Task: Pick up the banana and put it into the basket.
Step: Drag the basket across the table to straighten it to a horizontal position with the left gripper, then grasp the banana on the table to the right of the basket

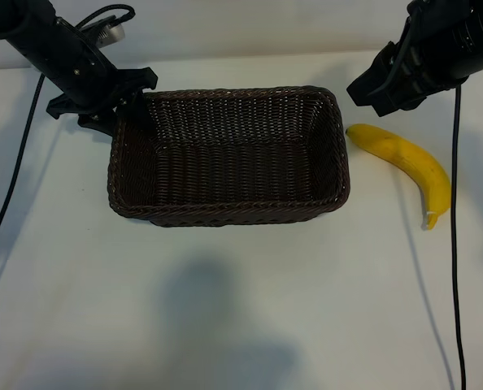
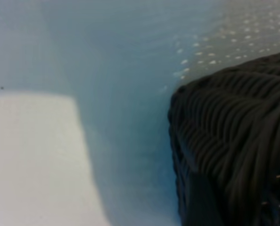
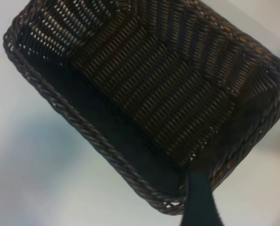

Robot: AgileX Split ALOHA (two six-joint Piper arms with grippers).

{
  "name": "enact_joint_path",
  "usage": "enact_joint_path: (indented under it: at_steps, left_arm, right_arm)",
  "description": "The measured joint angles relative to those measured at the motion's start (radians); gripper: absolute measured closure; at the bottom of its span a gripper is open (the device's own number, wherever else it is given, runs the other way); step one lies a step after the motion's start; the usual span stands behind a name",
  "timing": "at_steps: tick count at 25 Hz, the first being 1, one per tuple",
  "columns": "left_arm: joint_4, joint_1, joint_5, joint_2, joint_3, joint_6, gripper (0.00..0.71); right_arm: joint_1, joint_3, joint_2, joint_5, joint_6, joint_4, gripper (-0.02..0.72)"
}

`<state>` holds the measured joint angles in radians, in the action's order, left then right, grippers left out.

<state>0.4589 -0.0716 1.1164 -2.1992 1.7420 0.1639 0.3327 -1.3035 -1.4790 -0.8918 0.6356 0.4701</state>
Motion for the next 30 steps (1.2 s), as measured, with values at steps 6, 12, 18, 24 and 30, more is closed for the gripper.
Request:
enact_joint_path:
  at_steps: [6, 12, 18, 24, 30]
  left_arm:
    - [-0.007, 0.011, 0.059, 0.017, 0.000, -0.012, 0.215]
    - [-0.100, 0.051, 0.059, 0.135, -0.003, -0.043, 0.215]
    - [0.001, 0.081, 0.059, 0.300, -0.109, 0.039, 0.215]
    - [0.133, 0.093, 0.059, 0.417, -0.337, 0.198, 0.214]
    - [0.153, 0.093, 0.047, 0.469, -0.429, 0.245, 0.214]
  right_arm:
    - [0.000, 0.000, 0.000, 0.000, 0.000, 0.001, 0.233]
    - [0.000, 0.000, 0.000, 0.004, 0.000, 0.001, 0.233]
    - [0.000, 0.000, 0.000, 0.014, -0.011, 0.002, 0.233]
    - [0.000, 0.000, 0.000, 0.019, 0.007, -0.007, 0.233]
    - [0.000, 0.000, -0.025, -0.097, 0.009, -0.235, 0.233]
